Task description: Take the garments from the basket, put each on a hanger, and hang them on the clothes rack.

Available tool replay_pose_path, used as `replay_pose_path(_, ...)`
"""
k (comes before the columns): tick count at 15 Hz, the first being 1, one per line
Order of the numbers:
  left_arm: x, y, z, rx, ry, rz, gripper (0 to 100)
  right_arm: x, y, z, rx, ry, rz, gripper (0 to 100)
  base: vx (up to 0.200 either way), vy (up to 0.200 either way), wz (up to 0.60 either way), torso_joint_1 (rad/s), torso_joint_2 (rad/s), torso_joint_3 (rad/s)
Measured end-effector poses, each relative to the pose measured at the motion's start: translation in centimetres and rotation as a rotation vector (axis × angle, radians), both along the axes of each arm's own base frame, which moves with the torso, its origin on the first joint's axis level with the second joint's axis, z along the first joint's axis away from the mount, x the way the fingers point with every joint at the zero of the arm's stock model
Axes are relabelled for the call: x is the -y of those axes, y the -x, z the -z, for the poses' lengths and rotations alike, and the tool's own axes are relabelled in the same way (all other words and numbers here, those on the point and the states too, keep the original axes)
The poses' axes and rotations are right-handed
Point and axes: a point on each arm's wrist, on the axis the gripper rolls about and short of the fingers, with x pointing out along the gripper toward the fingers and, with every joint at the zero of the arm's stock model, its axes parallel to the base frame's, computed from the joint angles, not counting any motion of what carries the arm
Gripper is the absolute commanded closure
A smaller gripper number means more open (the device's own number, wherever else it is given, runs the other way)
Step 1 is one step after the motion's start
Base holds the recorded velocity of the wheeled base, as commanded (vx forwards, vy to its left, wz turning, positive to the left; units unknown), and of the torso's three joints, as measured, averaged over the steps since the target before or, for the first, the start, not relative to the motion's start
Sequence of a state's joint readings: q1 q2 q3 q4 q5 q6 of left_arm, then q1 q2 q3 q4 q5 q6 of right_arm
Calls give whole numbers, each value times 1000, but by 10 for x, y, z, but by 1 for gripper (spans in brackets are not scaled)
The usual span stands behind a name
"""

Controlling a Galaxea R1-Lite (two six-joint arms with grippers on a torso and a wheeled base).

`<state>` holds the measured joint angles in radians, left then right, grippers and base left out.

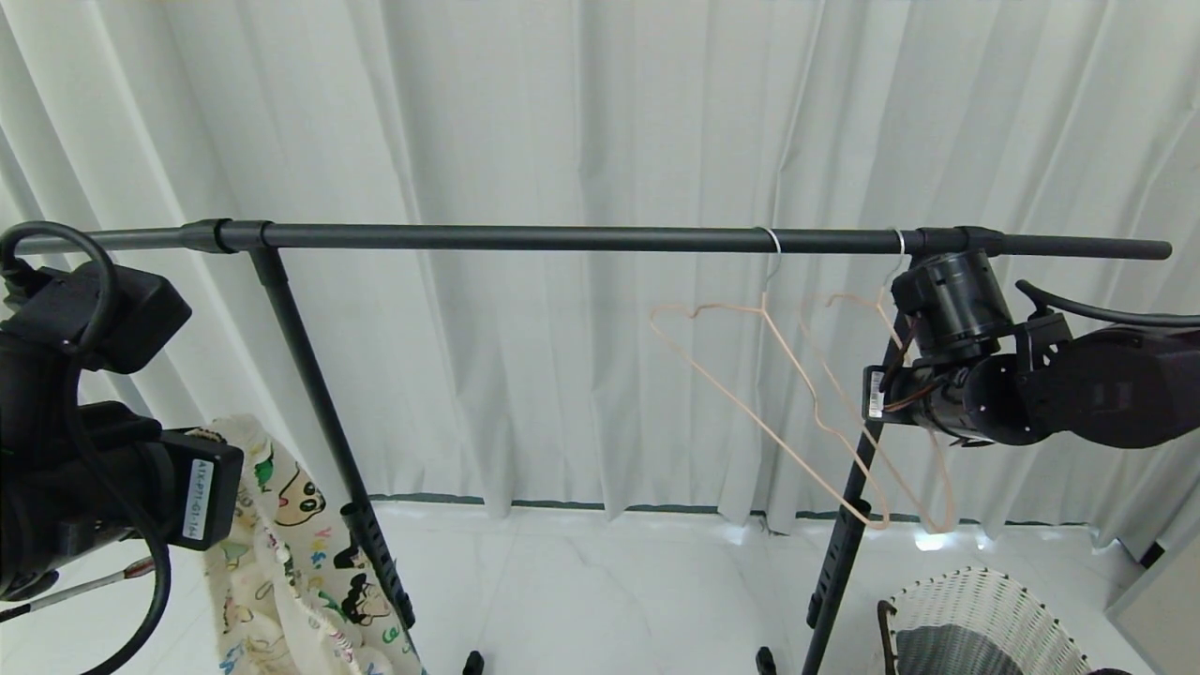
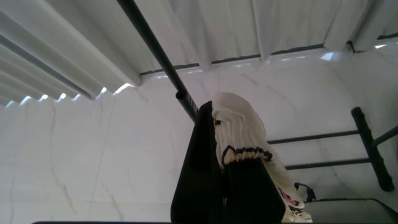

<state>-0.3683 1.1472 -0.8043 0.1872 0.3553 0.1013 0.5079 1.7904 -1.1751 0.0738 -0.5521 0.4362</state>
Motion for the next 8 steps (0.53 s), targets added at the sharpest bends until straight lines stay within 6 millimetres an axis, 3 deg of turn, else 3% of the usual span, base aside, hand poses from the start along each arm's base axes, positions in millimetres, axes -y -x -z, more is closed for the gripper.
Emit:
replay_pose_path(5, 0, 0, 0, 1, 0, 0, 100, 2, 6, -10, 23, 7, -13, 100, 0, 0, 0, 0, 0, 0)
replay_pose_path(8, 0, 1, -1, 5, 2, 0, 100, 3, 10, -25, 121, -40, -14, 100, 0, 0, 0, 0, 0, 0)
